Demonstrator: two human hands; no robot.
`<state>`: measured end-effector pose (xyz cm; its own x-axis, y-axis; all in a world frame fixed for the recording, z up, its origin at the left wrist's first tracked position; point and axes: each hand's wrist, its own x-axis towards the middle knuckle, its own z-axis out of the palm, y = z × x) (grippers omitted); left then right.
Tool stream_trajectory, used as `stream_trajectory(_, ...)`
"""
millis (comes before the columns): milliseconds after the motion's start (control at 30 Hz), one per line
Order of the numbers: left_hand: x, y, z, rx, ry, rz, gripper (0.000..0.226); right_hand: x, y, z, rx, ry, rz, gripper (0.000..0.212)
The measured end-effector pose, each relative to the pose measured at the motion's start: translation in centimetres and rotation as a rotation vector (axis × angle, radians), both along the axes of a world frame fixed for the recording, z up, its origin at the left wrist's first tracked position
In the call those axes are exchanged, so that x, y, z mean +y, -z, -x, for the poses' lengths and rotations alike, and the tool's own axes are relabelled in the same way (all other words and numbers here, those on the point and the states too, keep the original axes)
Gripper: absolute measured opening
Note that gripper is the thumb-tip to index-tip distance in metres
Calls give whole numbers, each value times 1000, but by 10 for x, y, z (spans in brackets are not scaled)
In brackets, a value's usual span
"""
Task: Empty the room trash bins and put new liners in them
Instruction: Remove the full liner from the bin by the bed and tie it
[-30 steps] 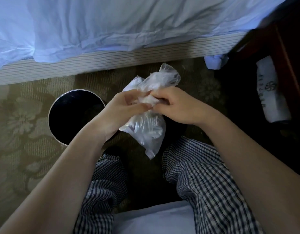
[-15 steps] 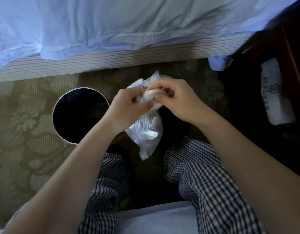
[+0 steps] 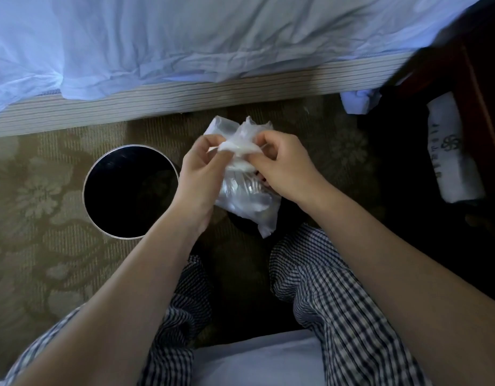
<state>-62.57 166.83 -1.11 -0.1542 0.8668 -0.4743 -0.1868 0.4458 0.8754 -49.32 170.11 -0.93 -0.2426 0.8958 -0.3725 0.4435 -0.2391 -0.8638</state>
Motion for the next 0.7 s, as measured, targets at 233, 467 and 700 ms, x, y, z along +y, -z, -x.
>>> stream_trajectory(233,6,-1,2,245,158,-114,23,-2,7,-1,-123,15,-164,28)
stream_trajectory(467,6,10,-1,439,257,-114,23,-5,5,6,-7,91,-331,10)
stream_trajectory(700,5,4,0,553,106,-179,15,0,-5,7,505,212,169,18)
